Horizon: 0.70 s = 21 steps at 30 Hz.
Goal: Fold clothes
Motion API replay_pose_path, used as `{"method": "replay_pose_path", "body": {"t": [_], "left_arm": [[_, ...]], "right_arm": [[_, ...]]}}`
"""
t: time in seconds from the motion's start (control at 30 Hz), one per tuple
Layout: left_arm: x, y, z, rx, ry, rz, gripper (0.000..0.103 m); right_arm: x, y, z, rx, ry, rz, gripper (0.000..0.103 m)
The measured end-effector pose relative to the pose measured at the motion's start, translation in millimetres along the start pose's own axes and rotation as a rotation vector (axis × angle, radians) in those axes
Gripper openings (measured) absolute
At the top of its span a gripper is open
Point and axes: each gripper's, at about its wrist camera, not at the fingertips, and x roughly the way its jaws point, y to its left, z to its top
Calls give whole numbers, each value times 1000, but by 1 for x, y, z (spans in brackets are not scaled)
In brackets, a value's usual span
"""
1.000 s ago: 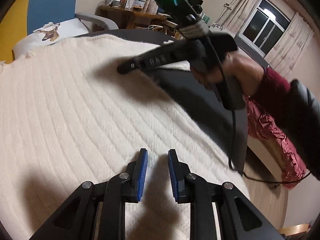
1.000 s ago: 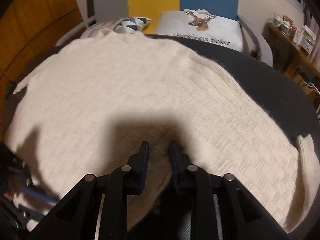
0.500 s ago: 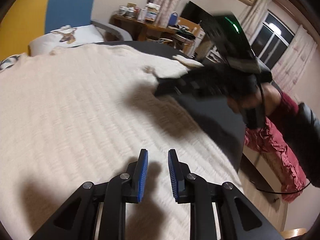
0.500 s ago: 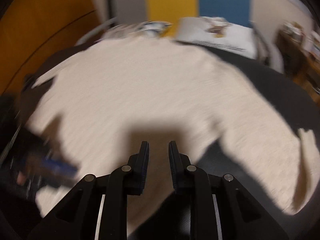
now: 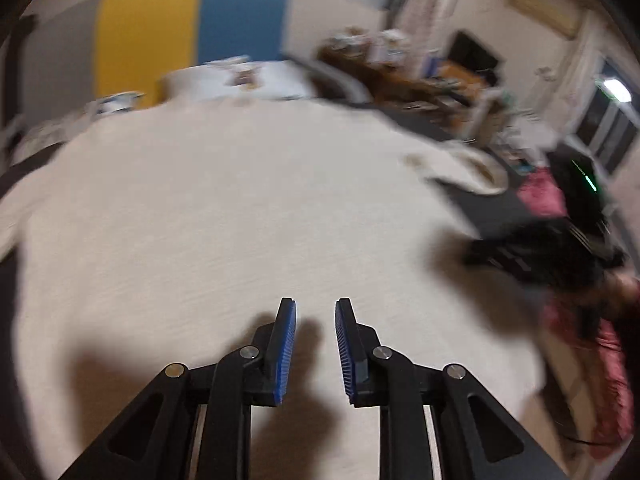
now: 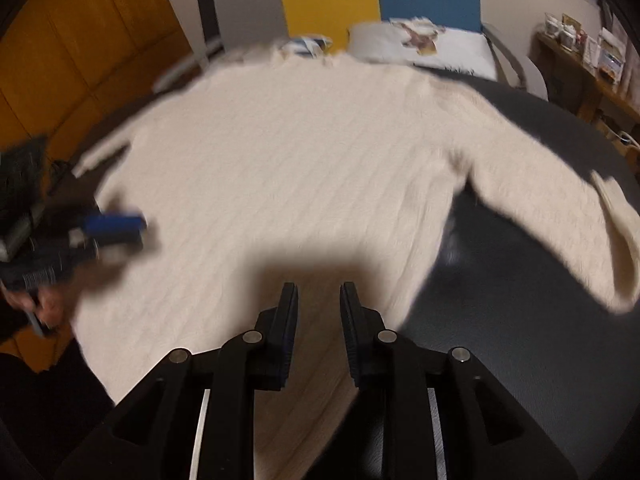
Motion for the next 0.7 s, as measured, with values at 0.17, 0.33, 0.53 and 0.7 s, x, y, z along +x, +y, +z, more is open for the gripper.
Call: {"method": "replay_pose_path", "body": {"t": [0.17, 0.33, 0.53, 0.7], "left_arm": [[-6, 10, -12, -29, 6, 16, 21], [-16, -19, 30, 82, -50, -115, 21], [29, -115, 138, 469, -85, -267, 21], [114, -152, 174, 709, 141, -331, 21]], "right_arm": [[-9, -10, -22, 152, -101, 44, 24], [-32, -5, -24, 227, -156, 67, 24], [-36, 36, -32, 156, -185, -64, 33], [-21, 50, -49, 90, -166, -146, 44]]}}
